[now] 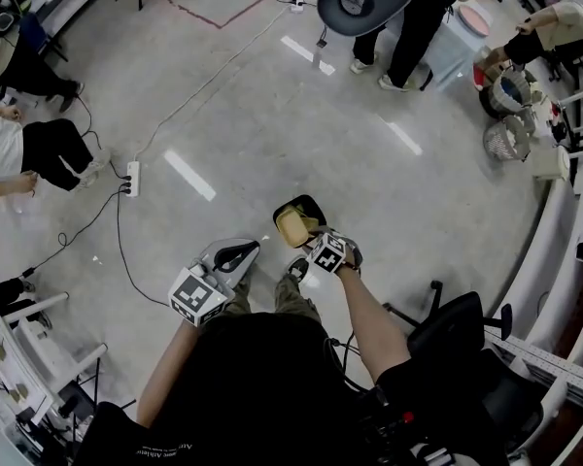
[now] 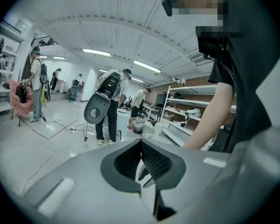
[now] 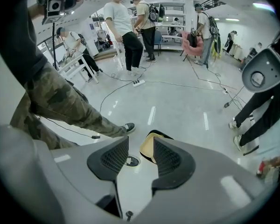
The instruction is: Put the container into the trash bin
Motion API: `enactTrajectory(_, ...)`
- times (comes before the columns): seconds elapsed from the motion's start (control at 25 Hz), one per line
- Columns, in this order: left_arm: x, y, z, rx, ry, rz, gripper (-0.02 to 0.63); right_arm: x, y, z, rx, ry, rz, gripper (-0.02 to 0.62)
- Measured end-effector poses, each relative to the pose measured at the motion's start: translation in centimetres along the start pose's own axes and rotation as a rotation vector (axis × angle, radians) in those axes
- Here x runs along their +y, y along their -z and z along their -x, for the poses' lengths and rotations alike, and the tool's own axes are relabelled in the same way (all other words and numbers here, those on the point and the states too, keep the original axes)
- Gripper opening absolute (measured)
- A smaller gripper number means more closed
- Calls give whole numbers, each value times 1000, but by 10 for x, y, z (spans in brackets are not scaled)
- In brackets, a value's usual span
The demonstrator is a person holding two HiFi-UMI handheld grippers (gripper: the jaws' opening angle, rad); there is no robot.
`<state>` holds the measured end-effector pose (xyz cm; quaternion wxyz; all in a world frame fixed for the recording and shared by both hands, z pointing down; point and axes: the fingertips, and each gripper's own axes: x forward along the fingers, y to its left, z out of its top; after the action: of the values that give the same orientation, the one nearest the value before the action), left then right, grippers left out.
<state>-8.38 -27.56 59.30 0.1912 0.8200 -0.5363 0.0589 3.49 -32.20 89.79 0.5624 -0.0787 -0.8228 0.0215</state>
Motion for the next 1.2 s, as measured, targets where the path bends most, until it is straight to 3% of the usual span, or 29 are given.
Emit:
enactTrajectory(0.36,3,0,3,-5,-2,-1,3,3,-1,2,-10,6,-20,176)
enactTrajectory(0.68,6,-15,-12,-29,45,-44,3,-14,-16,26,-90,90,-74,153)
enactTrajectory(0.96,14,-43,-40,-63,107,-114,3,-59,-59,108,-339,305,-177,93)
enactTrajectory(1.2,14,-75,-63,-125,130,-204,3,-80,-108,234,-694,516,-281,48)
